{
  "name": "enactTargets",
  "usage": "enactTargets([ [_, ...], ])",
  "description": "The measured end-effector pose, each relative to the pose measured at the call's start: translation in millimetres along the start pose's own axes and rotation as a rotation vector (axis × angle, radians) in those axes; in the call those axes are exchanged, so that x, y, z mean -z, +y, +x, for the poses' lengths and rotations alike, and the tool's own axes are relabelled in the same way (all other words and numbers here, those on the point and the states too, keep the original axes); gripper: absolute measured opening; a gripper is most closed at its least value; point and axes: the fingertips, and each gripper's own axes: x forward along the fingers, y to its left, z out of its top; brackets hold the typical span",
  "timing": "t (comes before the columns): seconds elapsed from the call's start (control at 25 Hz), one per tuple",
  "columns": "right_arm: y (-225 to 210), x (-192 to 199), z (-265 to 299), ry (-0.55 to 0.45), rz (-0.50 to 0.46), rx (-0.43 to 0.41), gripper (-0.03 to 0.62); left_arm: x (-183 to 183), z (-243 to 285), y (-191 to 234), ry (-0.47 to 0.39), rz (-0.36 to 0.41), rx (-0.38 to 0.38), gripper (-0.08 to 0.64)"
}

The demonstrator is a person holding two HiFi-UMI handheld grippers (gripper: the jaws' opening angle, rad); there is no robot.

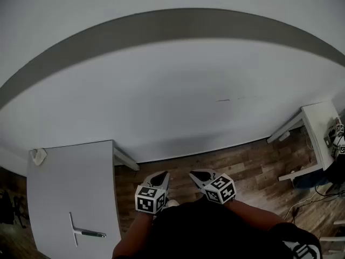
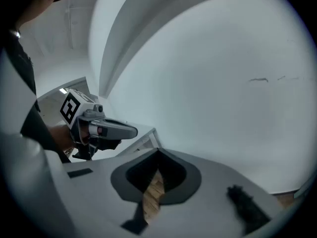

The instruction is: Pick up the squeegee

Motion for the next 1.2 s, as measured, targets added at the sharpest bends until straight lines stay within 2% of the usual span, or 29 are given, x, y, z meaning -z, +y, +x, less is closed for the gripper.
enactTargets([
  [0.44,-23.7,-6.7,-27.5,0.002,-0.046,-0.043,0.006,1.4,13.0,-37.3,-0.030,-0.032,-0.036,0.008],
  [0.68,-37.1,-7.6,-50.0,-0.001,-0.072,-0.075,0.005,-2.9,24.2,-65.9,-0.038,-0.024,-0.053,0.008],
  [1.04,-65.5,2.5,-81.3,0.016,-0.093,-0.141,0.006,0.9,49.1,-105.8,-0.045,-0.050,-0.095,0.008],
  [1.2,-76.1,10.3,-90.1,0.031,-0.098,-0.180,0.006,8.2,59.0,-120.3,-0.037,-0.085,-0.122,0.008],
])
